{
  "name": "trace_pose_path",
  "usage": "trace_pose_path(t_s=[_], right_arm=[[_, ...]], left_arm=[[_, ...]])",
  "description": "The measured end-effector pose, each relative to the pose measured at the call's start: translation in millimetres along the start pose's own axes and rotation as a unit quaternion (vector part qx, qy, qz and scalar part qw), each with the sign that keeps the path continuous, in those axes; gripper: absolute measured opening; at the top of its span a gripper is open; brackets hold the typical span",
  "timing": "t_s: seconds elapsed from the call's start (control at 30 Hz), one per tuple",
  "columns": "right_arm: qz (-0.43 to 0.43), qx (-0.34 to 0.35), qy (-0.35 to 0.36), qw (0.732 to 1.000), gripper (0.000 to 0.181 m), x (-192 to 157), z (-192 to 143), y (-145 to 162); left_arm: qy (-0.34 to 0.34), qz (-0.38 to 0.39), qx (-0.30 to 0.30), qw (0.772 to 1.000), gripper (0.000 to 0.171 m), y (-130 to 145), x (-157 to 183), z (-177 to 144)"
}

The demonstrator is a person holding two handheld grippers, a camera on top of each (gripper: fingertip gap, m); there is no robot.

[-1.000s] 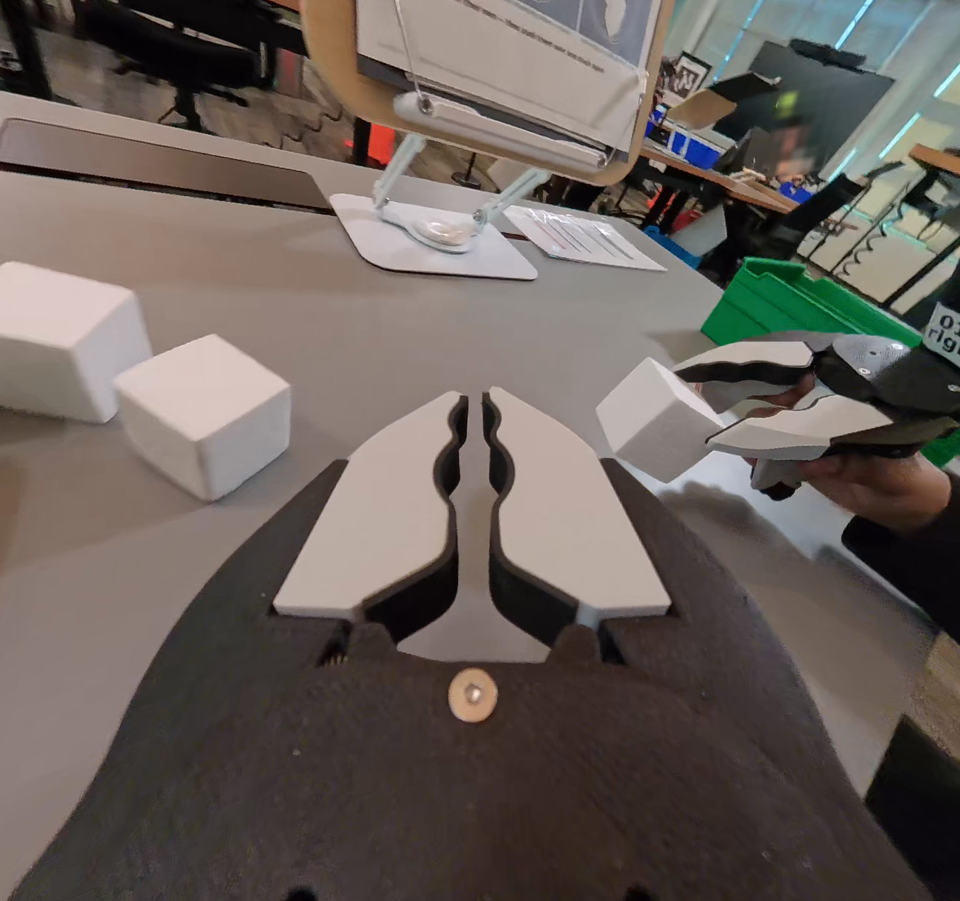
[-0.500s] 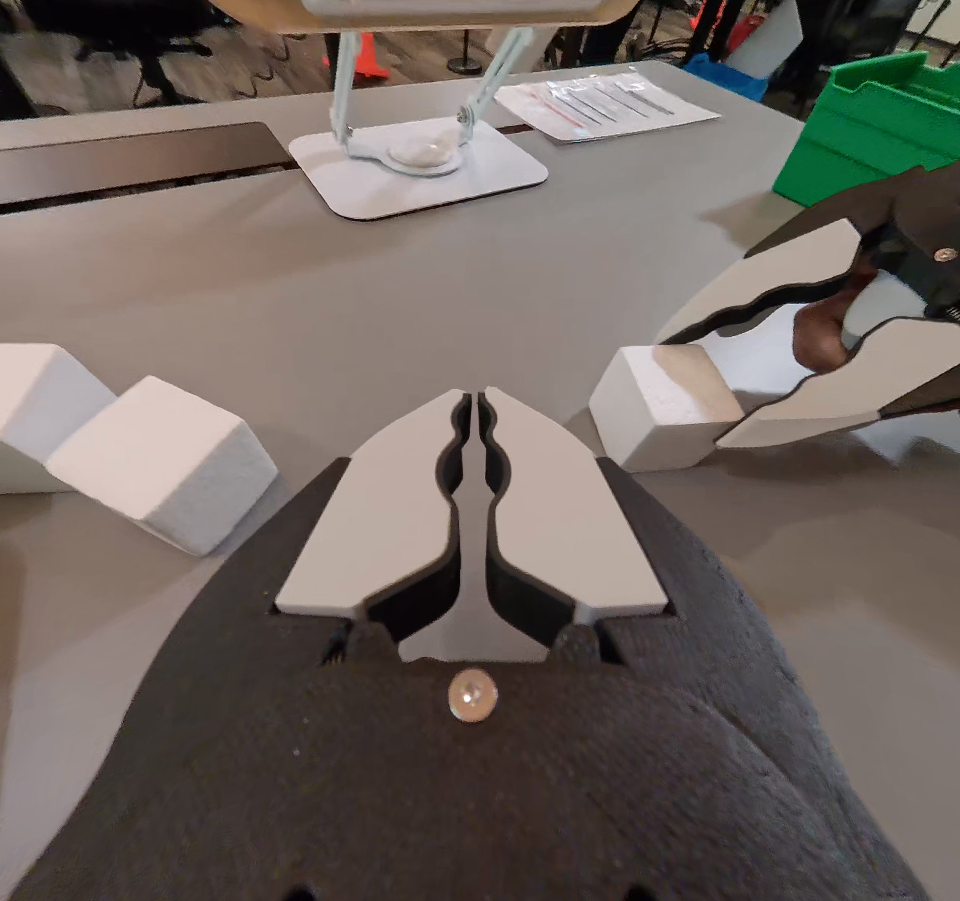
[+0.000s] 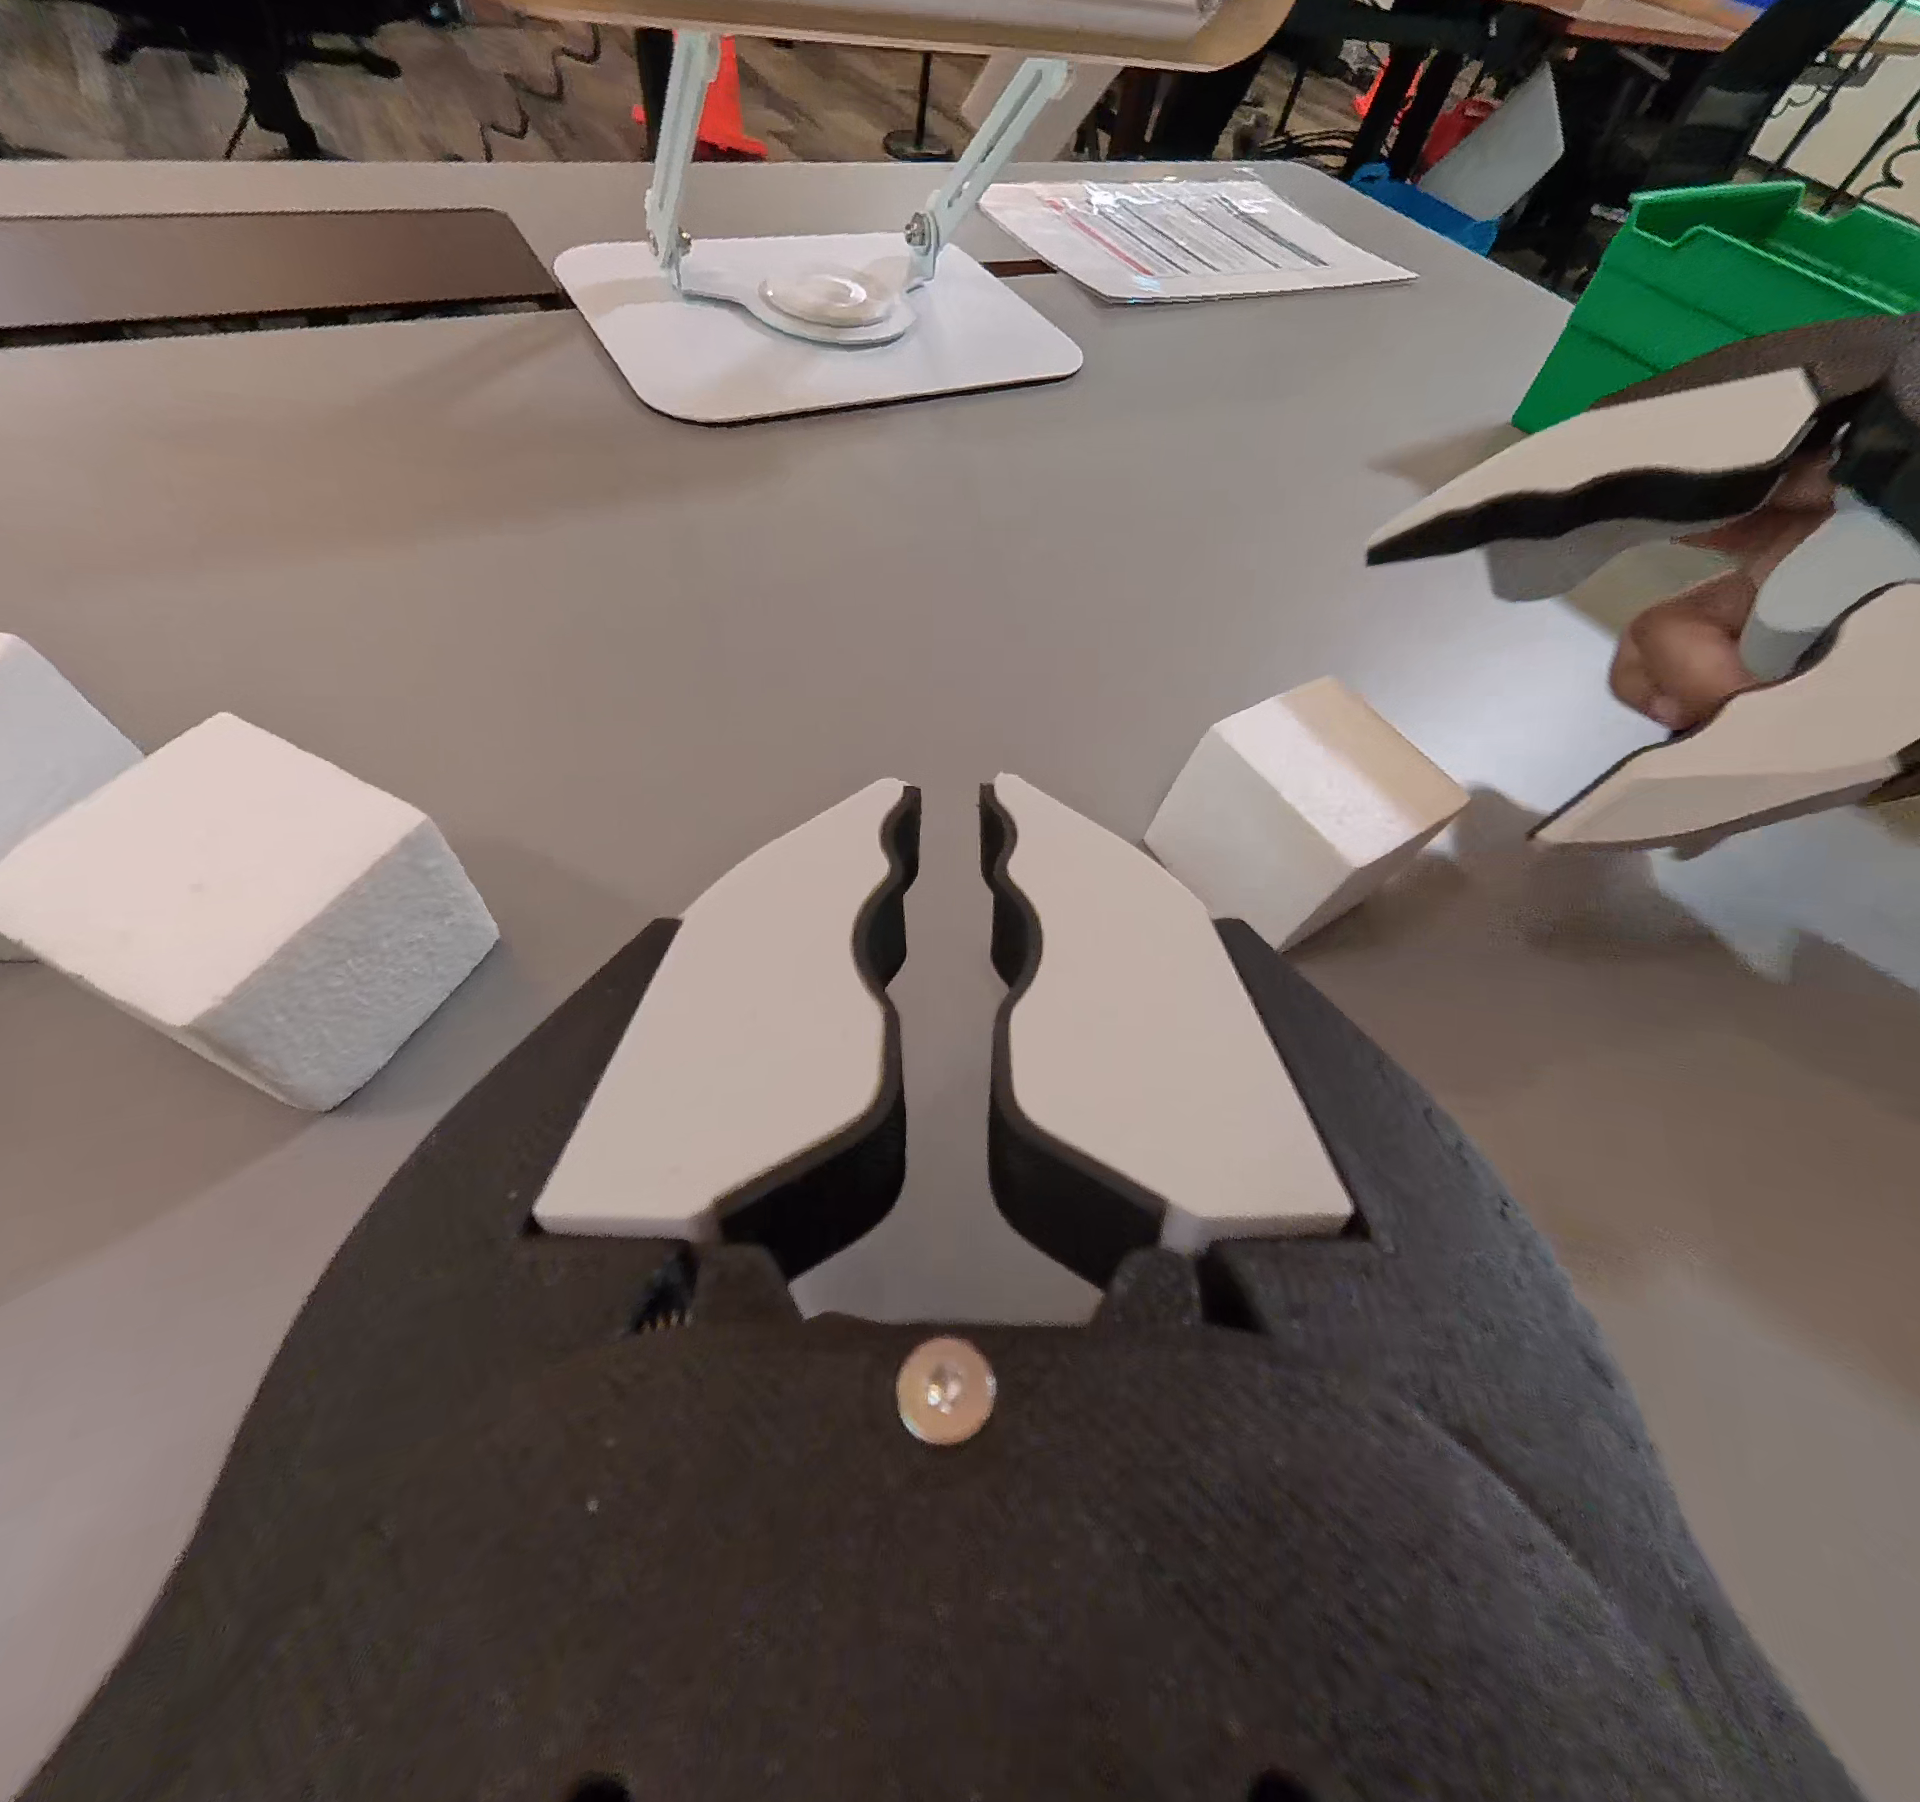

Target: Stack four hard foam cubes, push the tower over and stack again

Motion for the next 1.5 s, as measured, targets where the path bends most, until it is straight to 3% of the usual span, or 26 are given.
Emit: trace_pose_path(t_s=[0.13, 0.23, 0.33, 0.47, 0.53, 0.63, 0.7, 0.8, 1.07, 1.3, 1.5], right_arm=[[0.026, 0.035, 0.011, 0.999, 0.091, -14, -17, -6], [0.046, 0.048, 0.026, 0.997, 0.092, -23, -21, 2], [0.089, 0.064, 0.045, 0.993, 0.1, -24, -18, 10], [0.114, 0.092, 0.059, 0.987, 0.103, -20, -9, 9], [0.11, 0.109, 0.071, 0.985, 0.103, -17, -5, 8], [0.077, 0.098, 0.068, 0.99, 0.097, -15, 0, 5], [0.085, 0.094, 0.035, 0.991, 0.093, -16, 4, 6], [0.084, 0.061, 0.02, 0.994, 0.094, -16, 9, 8], [0.082, 0.046, 0.027, 0.995, 0.083, -15, 13, 9], [0.028, -0.005, 0.071, 0.997, 0.086, -25, 24, 9], [0.073, -0.009, 0.091, 0.993, 0.092, -28, 30, 7]], left_arm=[[-0.032, 0.015, 0.009, 0.999, 0.012, 1, 3, -1], [-0.078, -0.057, 0.035, 0.995, 0.015, -7, -2, 0], [-0.077, -0.108, 0.068, 0.989, 0.014, -14, -1, 5], [-0.09, -0.031, -0.006, 0.995, 0.012, -12, 5, 23], [-0.057, -0.041, -0.015, 0.997, 0.011, -11, 13, 30], [-0.002, -0.065, -0.039, 0.997, 0.01, -7, 27, 34], [0.021, -0.025, -0.069, 0.997, 0.012, 0, 29, 31], [-0.03, -0.007, -0.032, 0.999, 0.007, -7, 16, 25], [0.047, -0.13, -0.057, 0.989, 0.014, 2, 19, 32], [0.032, -0.11, -0.058, 0.992, 0.014, 4, 25, 33], [0.018, -0.092, -0.057, 0.994, 0.014, 4, 26, 33]])
Point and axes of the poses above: each gripper's, where its closed fingertips meet, z out along the fingers, y out of its underside, x = y × z across the jaws, the point moved 9 cm from there along -z, back along the fingers, and after that the axes turned 6 degrees about x, right-handed, at the moved point
